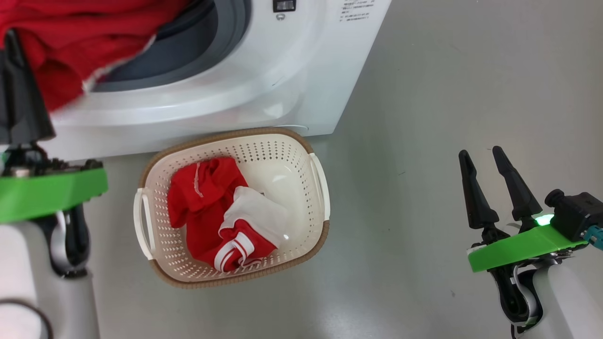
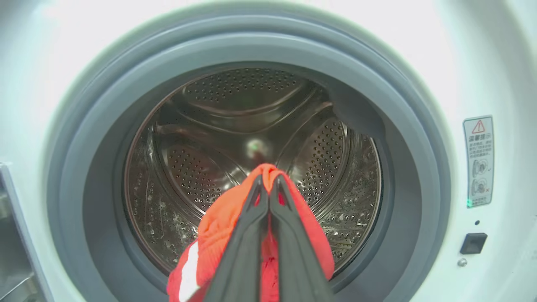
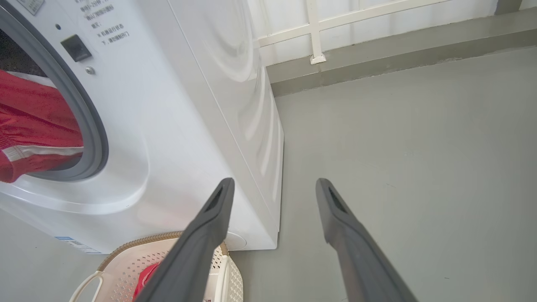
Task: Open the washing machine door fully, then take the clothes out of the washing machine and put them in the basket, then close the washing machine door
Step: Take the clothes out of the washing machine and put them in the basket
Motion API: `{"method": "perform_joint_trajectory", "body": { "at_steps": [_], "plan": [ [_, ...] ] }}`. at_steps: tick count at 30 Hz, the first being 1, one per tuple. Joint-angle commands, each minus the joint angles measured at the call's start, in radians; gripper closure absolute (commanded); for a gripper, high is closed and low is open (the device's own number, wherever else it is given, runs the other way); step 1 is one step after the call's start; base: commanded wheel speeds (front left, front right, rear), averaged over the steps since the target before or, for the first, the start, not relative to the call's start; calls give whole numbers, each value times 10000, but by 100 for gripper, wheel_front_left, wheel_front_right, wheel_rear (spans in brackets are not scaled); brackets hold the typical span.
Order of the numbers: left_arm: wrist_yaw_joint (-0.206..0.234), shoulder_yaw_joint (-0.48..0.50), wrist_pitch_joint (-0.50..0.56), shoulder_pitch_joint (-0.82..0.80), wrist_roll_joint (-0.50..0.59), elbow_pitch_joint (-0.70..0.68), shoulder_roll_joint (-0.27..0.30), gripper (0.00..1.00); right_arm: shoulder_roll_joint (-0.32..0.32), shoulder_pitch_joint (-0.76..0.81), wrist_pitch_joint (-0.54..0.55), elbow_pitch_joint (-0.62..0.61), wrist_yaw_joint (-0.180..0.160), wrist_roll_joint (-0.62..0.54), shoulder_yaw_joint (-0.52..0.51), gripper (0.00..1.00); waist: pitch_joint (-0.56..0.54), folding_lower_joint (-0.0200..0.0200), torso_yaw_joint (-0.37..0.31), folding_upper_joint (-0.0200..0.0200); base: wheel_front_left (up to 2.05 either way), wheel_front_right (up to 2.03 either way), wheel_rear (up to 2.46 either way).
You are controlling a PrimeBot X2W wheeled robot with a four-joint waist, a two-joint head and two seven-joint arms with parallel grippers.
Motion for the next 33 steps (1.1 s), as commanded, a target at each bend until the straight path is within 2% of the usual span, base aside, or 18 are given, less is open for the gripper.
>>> {"method": "perform_joint_trajectory", "body": {
  "at_steps": [1,6,11,14,22,33],
  "plan": [
    [-81,333,-76,285,-97,-534,238,100,-139,275,-63,-235,65,73,112,0,6,-1,17,-1,0,0,0],
    [-156,240,-76,929,-259,-2092,102,100,-150,270,-63,-247,65,75,107,0,24,-1,90,-1,0,0,0],
    [222,-173,-76,1404,-655,-2893,93,100,-155,235,-63,-242,65,88,151,0,35,-1,87,-1,0,0,0],
    [401,-394,-76,1668,-791,-2915,92,100,-156,227,-63,-236,65,96,163,0,34,-1,80,-1,0,0,0],
    [498,-929,-76,2115,-893,-1571,90,100,-105,192,-63,-238,65,105,214,0,81,-1,3,-1,0,0,0],
    [270,-1779,-76,2130,-910,1349,90,100,-22,86,-63,-267,65,113,261,0,413,-1,-126,-1,0,0,0]
  ]
}}
